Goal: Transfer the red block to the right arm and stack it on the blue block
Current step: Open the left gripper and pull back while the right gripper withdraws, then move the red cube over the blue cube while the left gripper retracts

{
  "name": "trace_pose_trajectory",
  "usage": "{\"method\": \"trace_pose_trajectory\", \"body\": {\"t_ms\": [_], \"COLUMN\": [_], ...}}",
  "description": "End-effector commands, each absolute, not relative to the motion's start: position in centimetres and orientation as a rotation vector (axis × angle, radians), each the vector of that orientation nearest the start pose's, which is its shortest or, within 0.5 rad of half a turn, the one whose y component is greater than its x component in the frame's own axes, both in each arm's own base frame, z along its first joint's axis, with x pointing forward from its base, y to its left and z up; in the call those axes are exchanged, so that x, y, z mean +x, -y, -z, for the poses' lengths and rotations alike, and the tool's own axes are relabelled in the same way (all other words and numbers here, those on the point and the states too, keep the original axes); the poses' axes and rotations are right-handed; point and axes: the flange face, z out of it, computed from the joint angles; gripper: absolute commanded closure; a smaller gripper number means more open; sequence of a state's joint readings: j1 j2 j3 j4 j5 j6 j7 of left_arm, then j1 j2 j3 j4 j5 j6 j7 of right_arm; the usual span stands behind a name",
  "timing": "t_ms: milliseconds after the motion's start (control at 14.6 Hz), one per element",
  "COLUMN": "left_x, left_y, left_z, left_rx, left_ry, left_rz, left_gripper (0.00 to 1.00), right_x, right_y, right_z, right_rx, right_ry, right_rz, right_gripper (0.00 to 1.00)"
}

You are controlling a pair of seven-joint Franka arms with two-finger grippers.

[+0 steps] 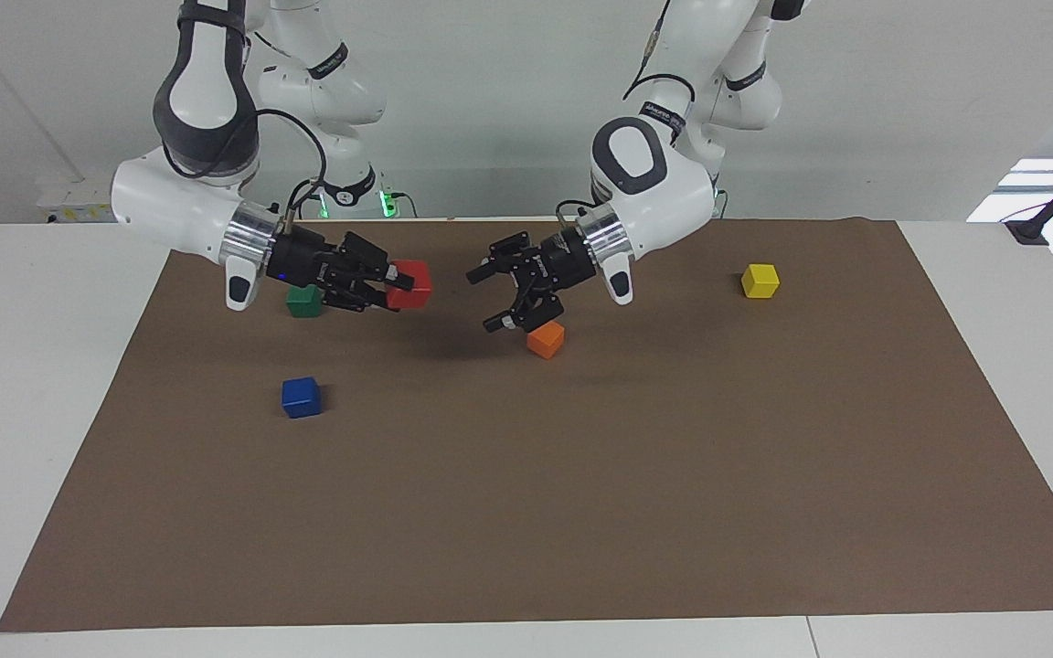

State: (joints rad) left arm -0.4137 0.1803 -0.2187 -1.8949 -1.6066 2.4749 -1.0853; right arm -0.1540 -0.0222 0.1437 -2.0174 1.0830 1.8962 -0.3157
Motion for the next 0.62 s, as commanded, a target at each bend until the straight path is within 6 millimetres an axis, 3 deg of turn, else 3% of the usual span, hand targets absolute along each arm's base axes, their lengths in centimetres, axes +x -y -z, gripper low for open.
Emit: {"method": "trace_pose_trajectory", "body": {"t_ms": [0, 274, 342, 548], "left_x": [52.6, 53.6, 54.0, 54.9], "left_y": [33.5, 28.3, 27.0, 23.0], "left_z": [-44.1, -41.7, -41.4, -40.6], "left_rx": [1.453, 1.598, 1.671, 1.932], "left_ry": [-1.434, -1.351, -1.324, -1.205], "left_rz": [0.809, 0.775, 0.771, 0.717], "left_gripper": [0.00, 0.00, 0.00, 0.00], "right_x": [56.7, 56.5, 56.4, 55.4], "right_y": [-4.2, -0.5, 1.2, 2.9], "right_z": [-53.8, -57.0, -57.3, -58.0], "right_rx": [-2.374, -2.729, -2.811, -2.977], "right_ry": [-0.145, -0.061, -0.055, -0.013], "right_rz": [0.133, 0.218, 0.227, 0.199], "right_gripper": [1.00, 1.00, 1.00, 1.00]}}
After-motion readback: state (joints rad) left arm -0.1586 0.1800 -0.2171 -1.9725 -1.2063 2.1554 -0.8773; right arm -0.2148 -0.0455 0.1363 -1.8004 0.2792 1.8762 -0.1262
